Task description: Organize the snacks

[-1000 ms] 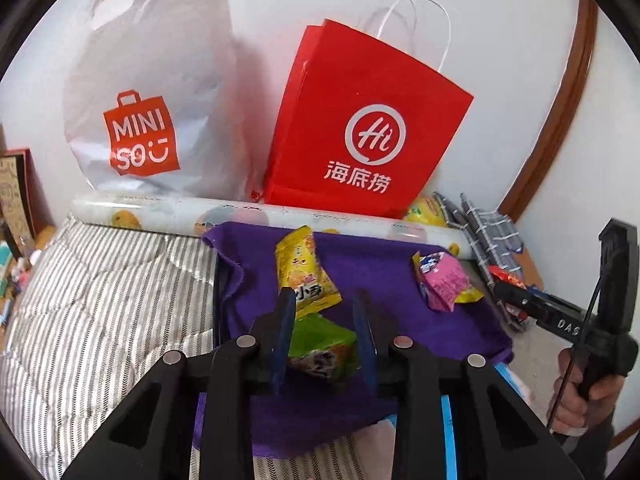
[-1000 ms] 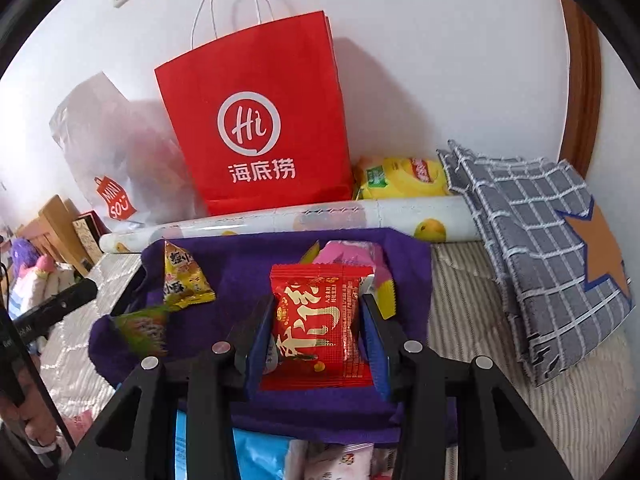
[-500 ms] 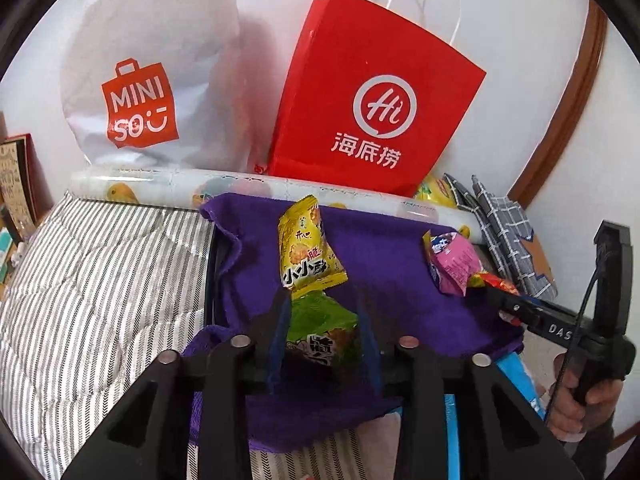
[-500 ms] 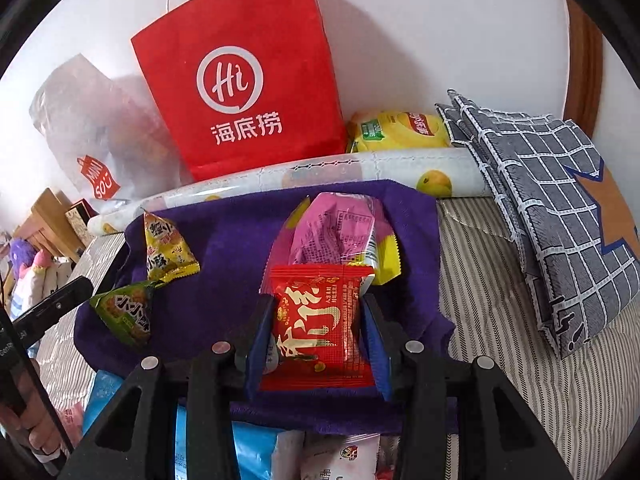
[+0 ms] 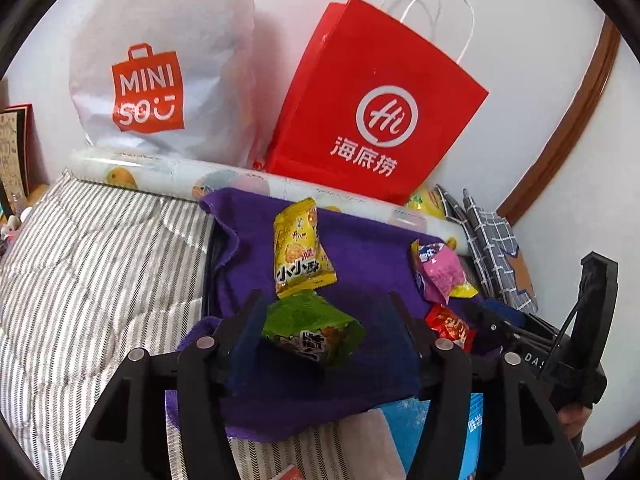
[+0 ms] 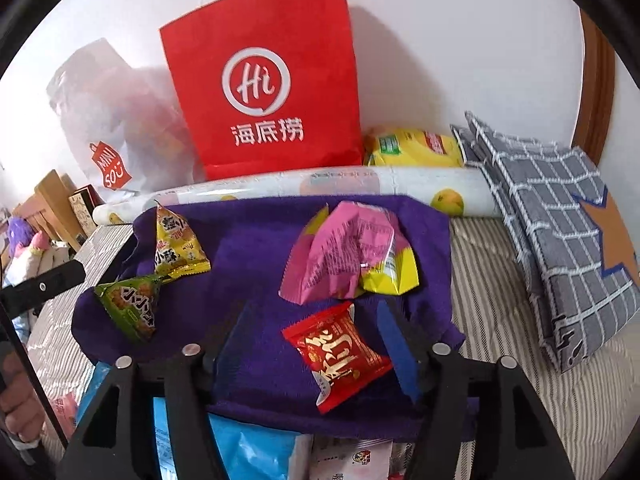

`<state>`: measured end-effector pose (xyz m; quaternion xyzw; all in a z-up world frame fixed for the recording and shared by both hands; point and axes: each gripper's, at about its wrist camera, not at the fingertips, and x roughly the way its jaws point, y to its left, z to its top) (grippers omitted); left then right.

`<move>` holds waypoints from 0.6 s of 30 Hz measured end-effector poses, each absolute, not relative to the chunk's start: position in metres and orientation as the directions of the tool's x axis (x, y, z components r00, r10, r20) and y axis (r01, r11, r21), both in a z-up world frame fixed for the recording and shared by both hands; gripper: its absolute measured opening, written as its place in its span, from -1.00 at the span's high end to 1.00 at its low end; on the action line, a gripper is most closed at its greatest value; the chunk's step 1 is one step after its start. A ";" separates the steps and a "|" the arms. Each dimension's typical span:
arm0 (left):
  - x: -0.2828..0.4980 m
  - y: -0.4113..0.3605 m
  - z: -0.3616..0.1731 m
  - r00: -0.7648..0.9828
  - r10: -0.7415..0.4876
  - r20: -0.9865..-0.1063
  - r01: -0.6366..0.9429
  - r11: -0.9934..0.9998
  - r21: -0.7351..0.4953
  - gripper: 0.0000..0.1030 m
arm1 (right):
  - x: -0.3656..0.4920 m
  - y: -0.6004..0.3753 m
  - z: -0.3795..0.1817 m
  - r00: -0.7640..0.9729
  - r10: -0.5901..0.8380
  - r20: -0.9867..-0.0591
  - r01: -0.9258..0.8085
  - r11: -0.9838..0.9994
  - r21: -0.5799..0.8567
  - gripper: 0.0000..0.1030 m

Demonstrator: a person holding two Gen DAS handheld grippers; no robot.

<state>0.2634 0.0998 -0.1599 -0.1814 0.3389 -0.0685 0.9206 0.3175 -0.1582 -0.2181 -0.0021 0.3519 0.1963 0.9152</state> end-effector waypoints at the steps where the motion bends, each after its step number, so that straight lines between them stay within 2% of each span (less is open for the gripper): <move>1: 0.263 0.100 -0.159 0.764 -0.245 -0.597 0.001 0.926 -0.378 -0.22 | 0.316 -0.159 -0.216 0.685 0.357 -0.635 -0.360 0.924 0.131 -0.32; 3: 0.263 0.100 -0.159 0.761 -0.242 -0.602 -0.003 0.926 -0.376 -0.33 | 0.314 -0.160 -0.213 0.706 0.343 -0.619 -0.352 0.929 0.113 -0.32; 6: 0.263 0.101 -0.157 0.754 -0.251 -0.607 -0.003 0.923 -0.385 -0.34 | 0.310 -0.163 -0.208 0.741 0.325 -0.587 -0.343 0.936 0.084 -0.32; 8: 0.262 0.101 -0.156 0.760 -0.249 -0.600 0.001 0.924 -0.382 -0.37 | 0.308 -0.168 -0.207 0.757 0.326 -0.566 -0.341 0.936 0.083 -0.43; 12: 0.258 0.099 -0.154 0.776 -0.228 -0.588 0.001 0.933 -0.360 -0.39 | 0.313 -0.172 -0.203 0.747 0.285 -0.600 -0.295 0.952 0.084 -0.49; 18: 0.253 0.099 -0.146 0.797 -0.222 -0.561 0.011 0.935 -0.354 -0.43 | 0.311 -0.175 -0.194 0.772 0.243 -0.587 -0.258 0.964 0.060 -0.65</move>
